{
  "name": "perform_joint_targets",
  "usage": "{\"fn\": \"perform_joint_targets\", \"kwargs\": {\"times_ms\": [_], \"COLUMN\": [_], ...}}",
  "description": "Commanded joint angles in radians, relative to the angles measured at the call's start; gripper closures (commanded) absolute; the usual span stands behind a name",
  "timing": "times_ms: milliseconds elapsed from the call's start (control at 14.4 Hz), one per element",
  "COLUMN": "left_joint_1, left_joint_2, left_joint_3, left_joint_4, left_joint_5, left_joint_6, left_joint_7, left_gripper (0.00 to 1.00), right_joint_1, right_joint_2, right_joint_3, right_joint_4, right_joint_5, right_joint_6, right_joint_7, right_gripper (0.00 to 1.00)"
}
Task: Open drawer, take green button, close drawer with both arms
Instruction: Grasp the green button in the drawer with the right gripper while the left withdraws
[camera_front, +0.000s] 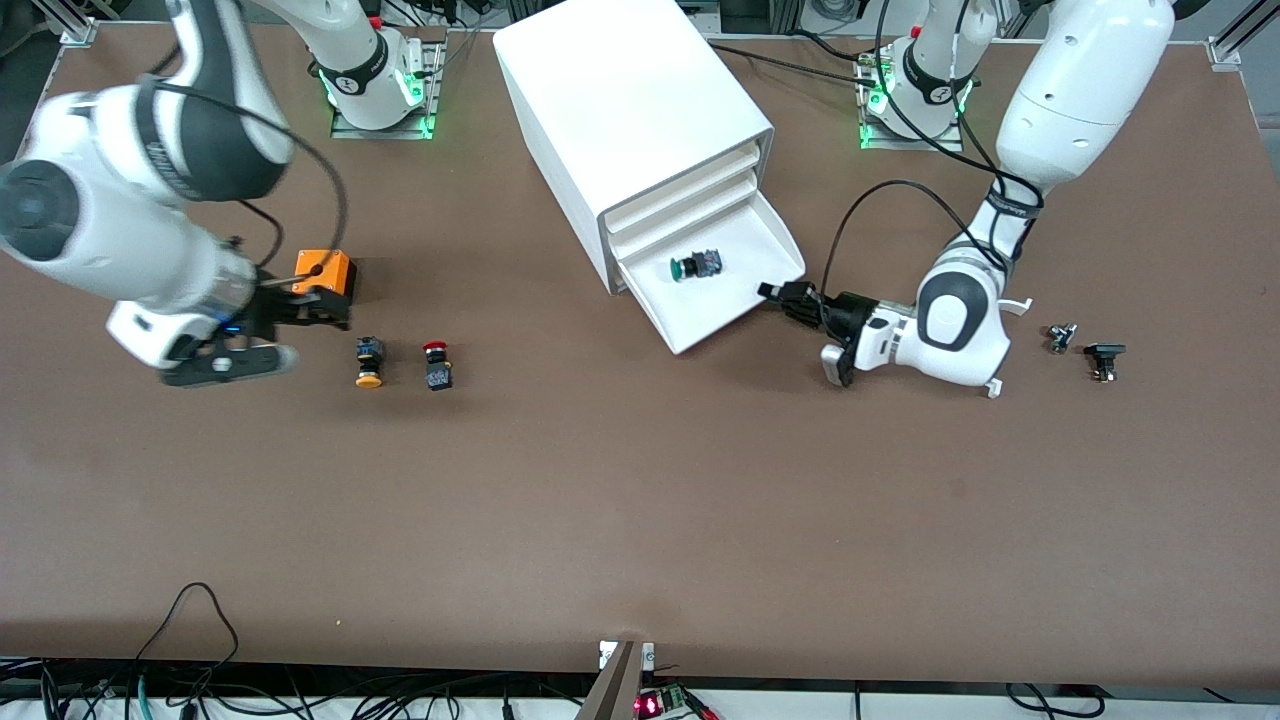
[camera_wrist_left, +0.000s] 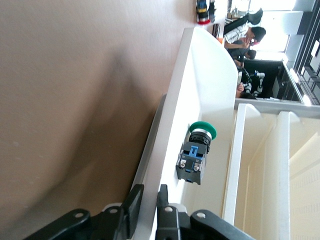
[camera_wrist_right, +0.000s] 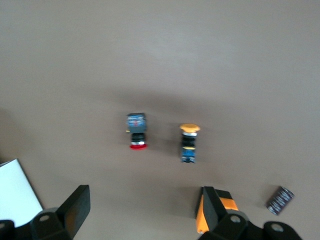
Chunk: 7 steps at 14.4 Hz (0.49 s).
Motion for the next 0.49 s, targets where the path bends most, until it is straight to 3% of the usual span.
{"fn": "perform_joint_targets", "kwargs": {"times_ms": [0,208,417], "left_joint_1": [-0.004,0.014,0.046], "left_joint_2": [-0.011,-0.054,-0.173], "left_joint_3": [0.017,0.024,0.025], "left_joint_4": [0.013,0.01,-0.003], "left_joint_5": [-0.03,-0.023,-0.015], "left_joint_6": [0.011,0.02,0.144], "left_joint_7": [-0.025,-0.03,-0.031], "left_gripper": [0.01,0.0,0.0], "right_joint_1": [0.116,0.138,0.149], "right_joint_2": [0.067,0.167,0.268], "right_joint_3": [-0.001,0.158,0.301], "right_joint_4": [0.1,0.243,0.355], "right_joint_5": [0.019,0.016,0.002], "right_joint_6": [0.011,0.014,0.052], "right_joint_7": [-0.013,-0.015,-0.037], "right_gripper": [0.0,0.0,0.0]}}
